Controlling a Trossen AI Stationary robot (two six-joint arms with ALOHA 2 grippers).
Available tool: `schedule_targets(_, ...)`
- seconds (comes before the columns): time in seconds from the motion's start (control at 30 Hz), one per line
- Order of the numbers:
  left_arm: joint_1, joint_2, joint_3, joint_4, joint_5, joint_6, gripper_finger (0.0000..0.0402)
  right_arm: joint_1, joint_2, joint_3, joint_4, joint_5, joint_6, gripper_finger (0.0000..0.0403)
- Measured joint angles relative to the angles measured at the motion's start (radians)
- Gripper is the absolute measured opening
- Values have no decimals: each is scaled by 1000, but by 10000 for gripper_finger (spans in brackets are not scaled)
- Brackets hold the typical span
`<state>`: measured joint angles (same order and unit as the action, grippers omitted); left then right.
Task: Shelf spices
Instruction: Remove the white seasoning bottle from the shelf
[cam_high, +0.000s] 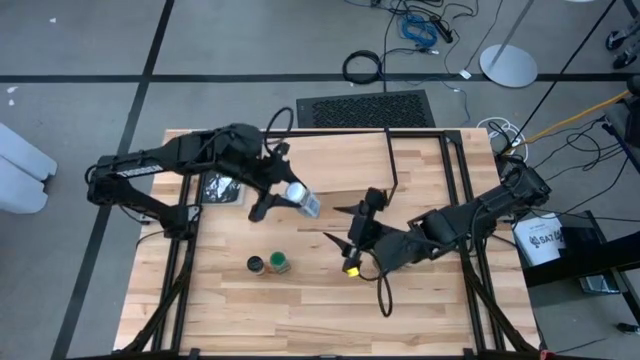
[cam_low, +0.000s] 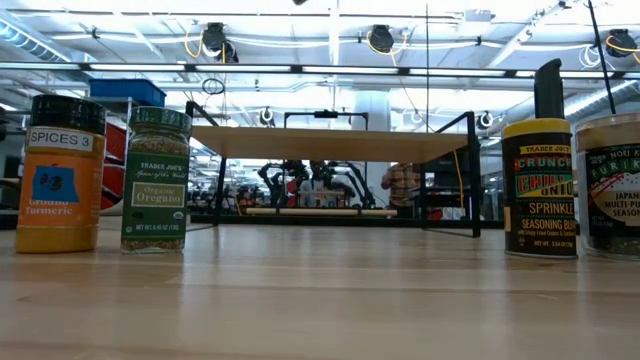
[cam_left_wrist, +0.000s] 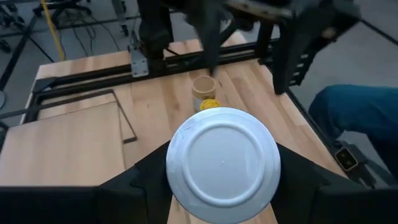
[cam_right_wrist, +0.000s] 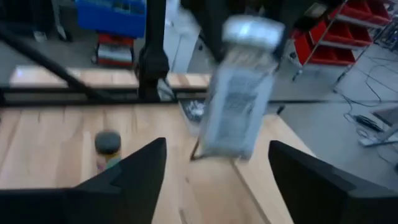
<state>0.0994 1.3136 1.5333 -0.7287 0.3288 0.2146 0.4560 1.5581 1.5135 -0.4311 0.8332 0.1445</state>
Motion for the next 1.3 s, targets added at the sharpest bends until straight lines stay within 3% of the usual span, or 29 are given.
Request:
schedule_targets(0.27,-94,9,0,30,-100,-1,208,-53,0,2,63,-93,11,308)
schedule_targets(0.37,-112,16,0,43,-124,-1,208,-65,0,2,62,-149,31,310)
schedule_targets(0.9,-135,82,-2,32,-160,-26,213,-124,70,0,108,-212,18,310)
schedule_targets(1.3,-135,93,-2,28,-157,-26,217,-140,77,1,85,-233,26,240)
